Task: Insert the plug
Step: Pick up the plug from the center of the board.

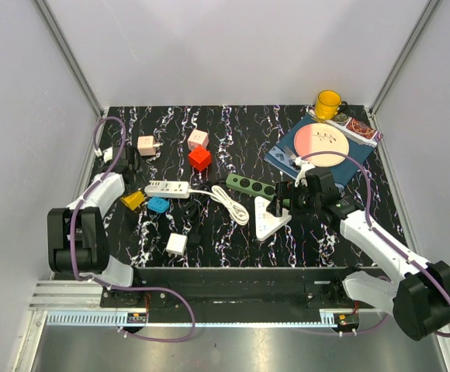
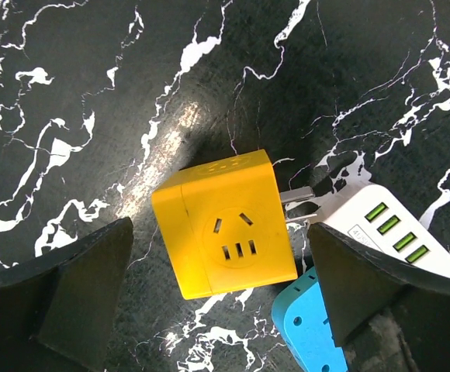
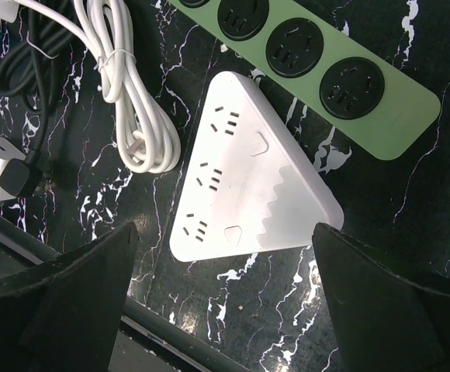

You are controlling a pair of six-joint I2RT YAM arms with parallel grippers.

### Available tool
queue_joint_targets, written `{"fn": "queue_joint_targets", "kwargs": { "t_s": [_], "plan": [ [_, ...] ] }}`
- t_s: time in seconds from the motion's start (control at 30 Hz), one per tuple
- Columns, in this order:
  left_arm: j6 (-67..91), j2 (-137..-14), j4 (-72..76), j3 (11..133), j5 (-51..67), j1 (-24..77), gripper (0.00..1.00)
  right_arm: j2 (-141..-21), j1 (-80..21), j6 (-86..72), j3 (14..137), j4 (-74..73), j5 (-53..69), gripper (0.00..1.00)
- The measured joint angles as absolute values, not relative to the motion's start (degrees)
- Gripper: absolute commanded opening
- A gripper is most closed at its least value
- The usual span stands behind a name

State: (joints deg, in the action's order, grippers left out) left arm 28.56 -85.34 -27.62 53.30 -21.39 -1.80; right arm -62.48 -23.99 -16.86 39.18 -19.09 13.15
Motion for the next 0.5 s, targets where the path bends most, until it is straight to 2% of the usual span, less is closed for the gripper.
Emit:
{"fn": "queue_joint_targets", "kwargs": {
  "t_s": [0.17,0.5],
  "plan": [
    [28.53,-86.76,-27.59,53.54,-20.67,-1.83,0.85,-62.48,-23.99,-16.86,39.16,-19.07,13.15,1.00],
    [27.83,-88.03,-27.51,54.52,-18.46,-1.83,0.38,-61.32,-23.99,-16.93,38.96,-19.16,13.28,1.00]
  ]
}}
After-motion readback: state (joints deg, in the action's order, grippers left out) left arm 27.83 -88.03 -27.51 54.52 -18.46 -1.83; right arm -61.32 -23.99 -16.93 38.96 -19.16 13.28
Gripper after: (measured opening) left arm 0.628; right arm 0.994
